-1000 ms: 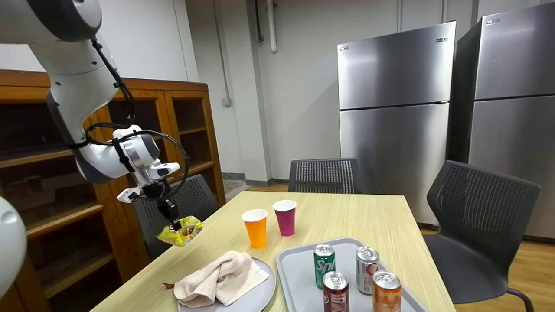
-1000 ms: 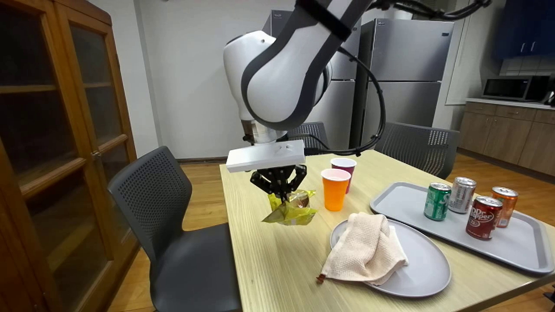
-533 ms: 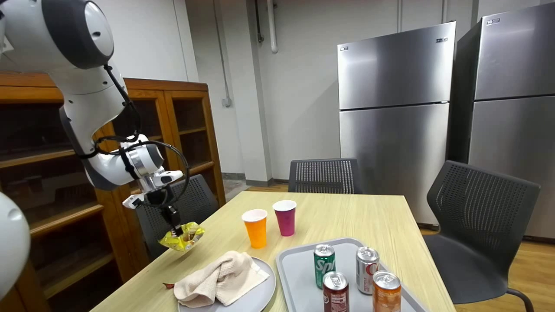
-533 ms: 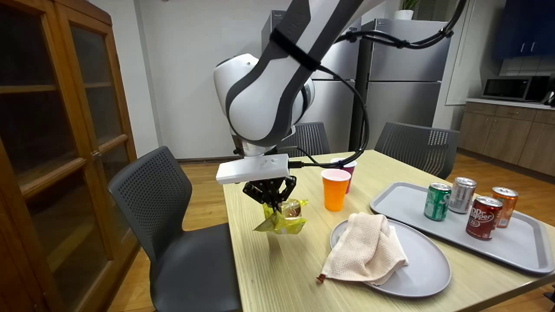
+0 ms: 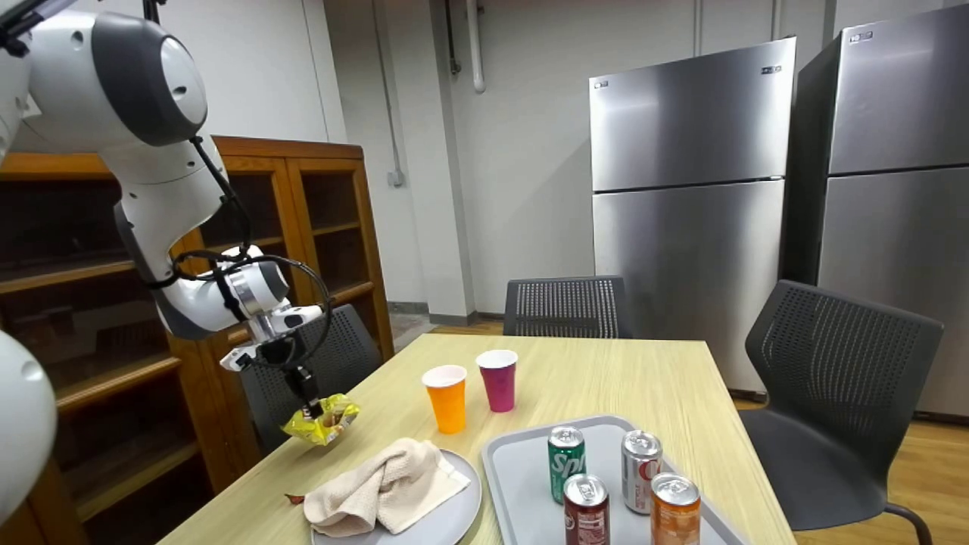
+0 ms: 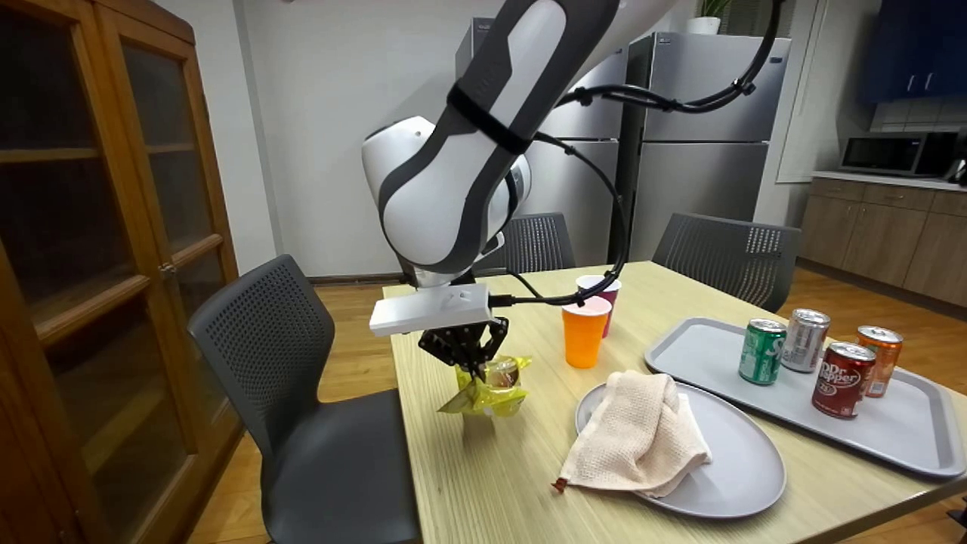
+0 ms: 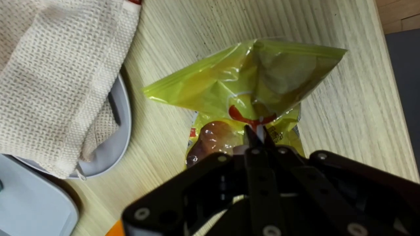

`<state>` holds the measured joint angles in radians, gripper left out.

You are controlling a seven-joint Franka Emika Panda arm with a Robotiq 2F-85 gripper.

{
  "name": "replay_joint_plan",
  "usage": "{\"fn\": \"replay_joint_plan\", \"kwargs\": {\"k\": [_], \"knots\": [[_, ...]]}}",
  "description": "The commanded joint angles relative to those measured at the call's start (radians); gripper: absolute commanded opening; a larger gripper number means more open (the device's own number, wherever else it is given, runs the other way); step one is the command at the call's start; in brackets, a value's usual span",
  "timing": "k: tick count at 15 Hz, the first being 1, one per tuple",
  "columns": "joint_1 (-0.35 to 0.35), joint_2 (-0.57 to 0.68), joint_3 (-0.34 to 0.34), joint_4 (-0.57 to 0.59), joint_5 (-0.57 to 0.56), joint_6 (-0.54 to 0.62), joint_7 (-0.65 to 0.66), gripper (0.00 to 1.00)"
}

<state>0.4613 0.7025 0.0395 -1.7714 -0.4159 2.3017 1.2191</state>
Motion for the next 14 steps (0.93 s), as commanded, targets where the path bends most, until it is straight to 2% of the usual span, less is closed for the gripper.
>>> {"fn": "replay_joint_plan", "kwargs": {"k": [1, 3, 4, 5, 6, 14], "knots": [[0.025, 0.029, -0.018, 0.056, 0.019, -0.05, -0.001, 0.0], [0.028, 0.032, -0.021, 0.058, 0.018, -0.052, 0.001, 0.0], [0.03, 0.031, -0.022, 0.058, 0.018, -0.057, 0.0, 0.26], [0.032, 0.025, -0.023, 0.055, 0.015, -0.062, -0.006, 0.27], [0.034, 0.019, -0.023, 0.051, 0.013, -0.062, -0.006, 0.32], [0.025, -0.089, -0.011, -0.043, -0.002, -0.054, -0.053, 0.92]]}}
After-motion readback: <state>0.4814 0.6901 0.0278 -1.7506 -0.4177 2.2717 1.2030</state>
